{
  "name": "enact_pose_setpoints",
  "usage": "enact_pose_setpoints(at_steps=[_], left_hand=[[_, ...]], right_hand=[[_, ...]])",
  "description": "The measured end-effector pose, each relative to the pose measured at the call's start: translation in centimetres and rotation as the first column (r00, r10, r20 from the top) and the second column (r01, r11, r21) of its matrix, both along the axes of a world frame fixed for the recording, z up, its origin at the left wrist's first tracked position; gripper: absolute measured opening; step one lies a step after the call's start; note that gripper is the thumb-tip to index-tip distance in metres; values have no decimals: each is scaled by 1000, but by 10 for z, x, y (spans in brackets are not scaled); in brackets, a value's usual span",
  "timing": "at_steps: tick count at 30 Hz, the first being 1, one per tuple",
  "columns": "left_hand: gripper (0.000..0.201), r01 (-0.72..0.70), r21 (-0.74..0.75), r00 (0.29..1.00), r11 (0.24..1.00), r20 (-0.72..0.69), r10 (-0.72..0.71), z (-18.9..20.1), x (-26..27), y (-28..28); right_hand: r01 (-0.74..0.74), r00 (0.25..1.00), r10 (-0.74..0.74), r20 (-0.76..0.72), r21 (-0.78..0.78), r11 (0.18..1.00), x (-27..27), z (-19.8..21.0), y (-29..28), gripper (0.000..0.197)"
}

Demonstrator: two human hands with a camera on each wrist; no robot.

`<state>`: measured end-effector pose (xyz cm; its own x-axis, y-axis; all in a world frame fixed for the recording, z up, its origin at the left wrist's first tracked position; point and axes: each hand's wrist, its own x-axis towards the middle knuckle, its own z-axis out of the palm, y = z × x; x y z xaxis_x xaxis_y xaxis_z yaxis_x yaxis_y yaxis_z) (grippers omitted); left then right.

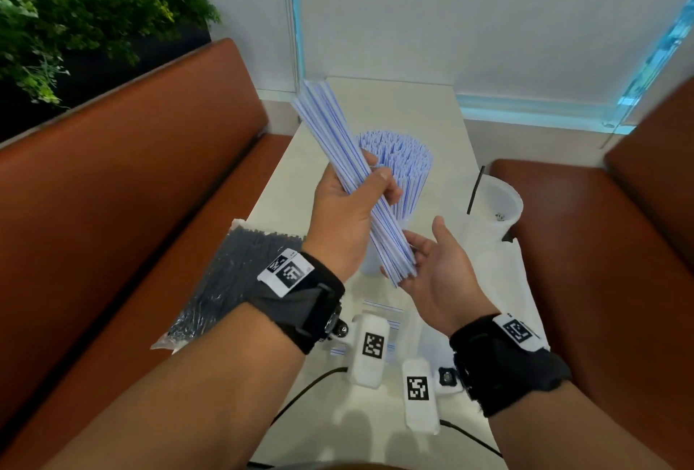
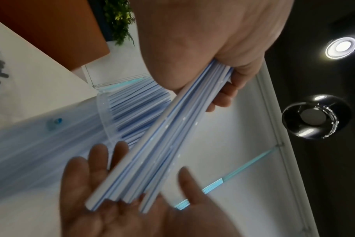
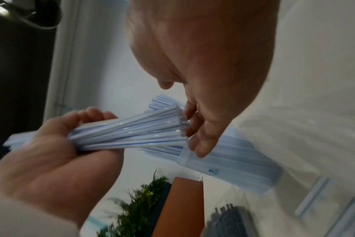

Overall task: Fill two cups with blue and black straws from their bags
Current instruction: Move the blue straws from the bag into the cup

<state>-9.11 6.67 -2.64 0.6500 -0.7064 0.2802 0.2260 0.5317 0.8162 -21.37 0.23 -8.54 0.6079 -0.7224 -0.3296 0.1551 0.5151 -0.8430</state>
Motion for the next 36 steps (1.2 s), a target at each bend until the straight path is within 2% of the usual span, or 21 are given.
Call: enact_pose_setpoints(at_steps=[1,2,4,5,6,7,9,11,13,15,17,19,22,25,30,31,33,36], left_hand=[[23,-2,10,1000,1000,14,1,-2,0,0],[22,-1,25,1000,1000,21,1,-5,0,1],[19,10,60,1000,998,-9,-10,-11,-2,1],[18,19,76,1000,997,-21,-18,-12,-2,1],[17,27,90,999,996,-23,-26,-13,-2,2],[16,33,100,999,994,-20,-31,-13,-2,2],[16,45,89,999,995,-27,-42,-10,2,4],[20,51,67,999,996,-21,-50,-6,8,5],[15,48,92,996,995,70,-55,-2,12,6],[7,18,130,978,991,203,-45,6,17,6],[12,-56,129,957,990,291,16,17,30,3],[11,-117,102,953,988,291,83,28,48,-5],[11,-153,78,960,985,247,130,38,66,-22],[12,-190,69,962,979,211,172,41,71,-37],[14,-322,-8,938,947,135,320,42,74,-55],[13,-343,13,924,939,184,335,38,73,-57],[10,-405,139,855,904,409,320,24,71,-57],[17,-462,281,694,841,705,146,2,71,-55]], right_hand=[[-29,999,25,-29,-149,988,-1,0,0,56],[-82,995,60,-76,-337,938,-2,1,0,48],[-276,956,144,-254,-627,729,-3,1,4,38],[-386,915,164,-369,-681,622,-2,0,6,34],[-460,874,139,-466,-698,549,0,-2,8,27],[-489,847,88,-524,-703,517,2,-3,10,19],[-484,825,-2,-565,-709,513,4,-8,9,13],[-487,810,-45,-585,-713,504,4,-11,9,16],[-511,794,-67,-604,-724,463,7,-13,8,21],[-585,747,-82,-660,-710,392,9,-12,2,26],[-677,670,-122,-732,-670,304,10,-9,-11,43],[-689,645,-190,-740,-671,273,9,-6,-27,53],[-705,581,-322,-748,-660,260,16,0,-46,39],[-755,497,-356,-791,-597,273,27,1,-56,26],[-735,543,-295,-786,-615,284,38,-9,-64,26],[-735,547,-300,-782,-620,275,38,-10,-64,27],[-741,549,-305,-778,-622,254,37,-12,-66,29],[-745,547,-310,-778,-621,243,35,-14,-65,28]])
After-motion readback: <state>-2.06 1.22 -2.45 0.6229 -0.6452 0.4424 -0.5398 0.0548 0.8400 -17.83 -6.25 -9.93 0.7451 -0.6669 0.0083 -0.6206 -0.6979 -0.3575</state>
